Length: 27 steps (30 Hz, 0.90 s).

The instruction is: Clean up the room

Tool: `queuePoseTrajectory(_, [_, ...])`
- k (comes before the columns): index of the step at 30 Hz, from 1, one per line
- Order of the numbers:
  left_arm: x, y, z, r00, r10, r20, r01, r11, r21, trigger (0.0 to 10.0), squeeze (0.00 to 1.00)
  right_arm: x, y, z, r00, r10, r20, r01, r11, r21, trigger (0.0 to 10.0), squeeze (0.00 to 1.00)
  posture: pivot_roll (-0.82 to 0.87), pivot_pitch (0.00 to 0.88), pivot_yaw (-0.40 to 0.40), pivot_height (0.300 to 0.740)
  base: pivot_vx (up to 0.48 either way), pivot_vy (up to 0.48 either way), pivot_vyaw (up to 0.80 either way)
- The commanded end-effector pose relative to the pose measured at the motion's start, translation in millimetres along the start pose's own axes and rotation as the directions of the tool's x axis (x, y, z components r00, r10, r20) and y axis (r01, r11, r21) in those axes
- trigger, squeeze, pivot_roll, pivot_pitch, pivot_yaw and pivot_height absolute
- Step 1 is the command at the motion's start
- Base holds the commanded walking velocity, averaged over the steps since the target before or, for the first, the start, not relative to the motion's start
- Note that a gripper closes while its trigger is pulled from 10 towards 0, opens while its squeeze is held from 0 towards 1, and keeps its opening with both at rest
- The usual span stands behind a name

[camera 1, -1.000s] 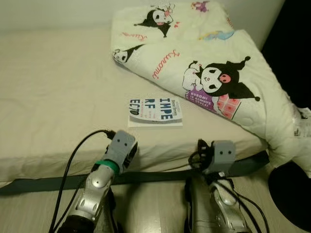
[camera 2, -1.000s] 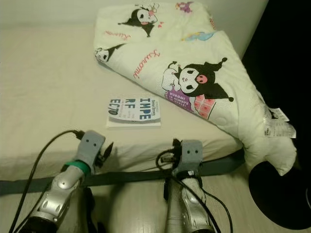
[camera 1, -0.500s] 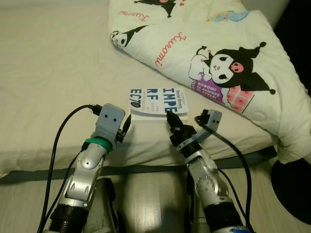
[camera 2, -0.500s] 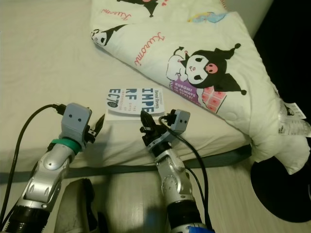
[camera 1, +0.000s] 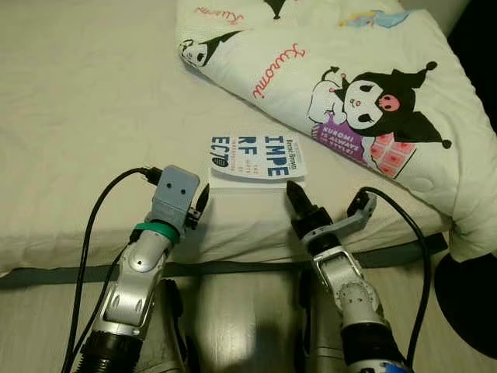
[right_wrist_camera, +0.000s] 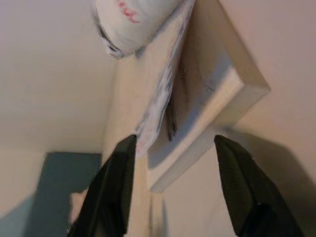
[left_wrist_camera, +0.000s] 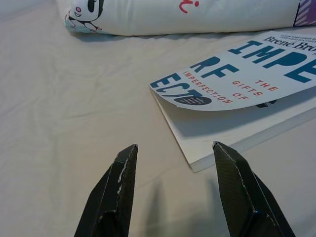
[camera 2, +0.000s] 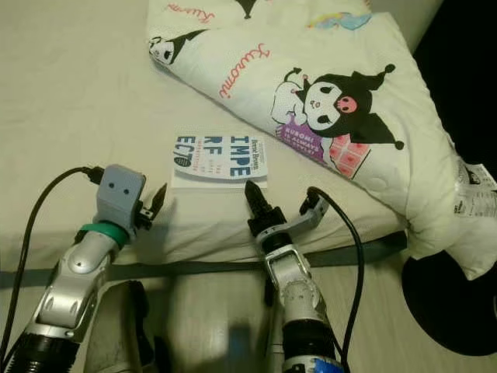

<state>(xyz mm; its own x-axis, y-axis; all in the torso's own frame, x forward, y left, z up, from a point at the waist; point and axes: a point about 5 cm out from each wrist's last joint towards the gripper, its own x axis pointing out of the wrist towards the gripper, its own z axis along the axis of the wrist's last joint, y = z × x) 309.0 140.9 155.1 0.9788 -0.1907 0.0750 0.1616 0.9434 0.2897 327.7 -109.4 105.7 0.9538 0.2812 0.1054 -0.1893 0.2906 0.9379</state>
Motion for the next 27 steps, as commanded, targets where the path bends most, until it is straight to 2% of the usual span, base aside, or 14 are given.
queuePoseTrajectory(1, [-2.1,-2.5,-3,1.000,-0.016,-0.020,0.016,1.000,-0.004,10.0,0.00,7.7,1.2,-18,0.998,-0.028,-0.056,0.034,0.994,0.108,10.0,1.00,0.02,0.263,0.087,0.505,0.000,0.000,0.00])
queuePoseTrajectory(7, [-2.9,-2.0,0,1.000,-0.019,-0.023,0.019,1.000,-0.002,10.0,0.00,18.4,2.8,-17,0.994,-0.031,-0.107,0.049,0.984,0.171,10.0,1.00,0.03,0.273,0.092,0.505,0.000,0.000,0.00])
queuePoseTrajectory(8, [-4.0,-1.8,0,0.999,-0.020,-0.025,0.020,1.000,-0.001,10.0,0.00,21.2,2.4,-17,0.993,-0.038,-0.111,0.059,0.980,0.189,10.0,0.00,0.04,0.275,0.091,0.505,0.000,0.000,0.00])
queuePoseTrajectory(10, [-5.0,-1.5,0,0.999,-0.020,-0.029,0.020,1.000,0.000,10.0,0.00,23.2,1.5,-17,0.992,-0.052,-0.118,0.075,0.976,0.203,10.0,0.00,0.04,0.278,0.091,0.505,0.000,0.000,0.00])
queuePoseTrajectory(13, [-7.3,-2.6,-1,0.999,-0.022,-0.035,0.022,1.000,0.000,10.0,0.00,26.7,-6.3,-19,0.979,-0.151,-0.134,0.176,0.964,0.200,10.0,0.00,0.04,0.280,0.093,0.505,0.000,0.000,0.00])
queuePoseTrajectory(17, [-7.7,-3.1,-1,0.999,-0.023,-0.035,0.023,1.000,0.000,10.0,0.00,27.2,-8.1,-19,0.976,-0.170,-0.134,0.194,0.961,0.198,10.0,0.00,0.04,0.280,0.093,0.505,0.000,0.000,0.00])
queuePoseTrajectory(19, [-8.2,-3.8,-1,0.999,-0.025,-0.036,0.025,1.000,0.000,10.0,0.00,28.6,-10.8,-16,0.972,-0.200,-0.127,0.222,0.954,0.199,10.0,0.00,0.05,0.282,0.094,0.505,0.000,0.000,0.00])
queuePoseTrajectory(20, [-9.1,-4.7,-1,0.999,-0.027,-0.039,0.027,1.000,-0.001,10.0,0.00,30.4,-15.7,-9,0.961,-0.254,-0.105,0.270,0.945,0.184,10.0,0.00,0.05,0.283,0.095,0.505,0.000,0.000,0.00])
queuePoseTrajectory(26, [-9.6,-4.6,-1,0.999,-0.031,-0.045,0.031,1.000,-0.001,10.0,0.00,31.1,-19.8,-1,0.956,-0.276,-0.100,0.289,0.945,0.154,10.0,0.00,0.05,0.284,0.100,0.505,0.000,0.000,0.00])
queuePoseTrajectory(27, [-10.0,-4.9,-1,0.998,-0.032,-0.048,0.032,0.999,-0.001,10.0,0.00,31.3,-20.7,2,0.958,-0.270,-0.095,0.281,0.951,0.127,10.0,0.00,0.05,0.282,0.101,0.505,0.000,0.000,0.00])
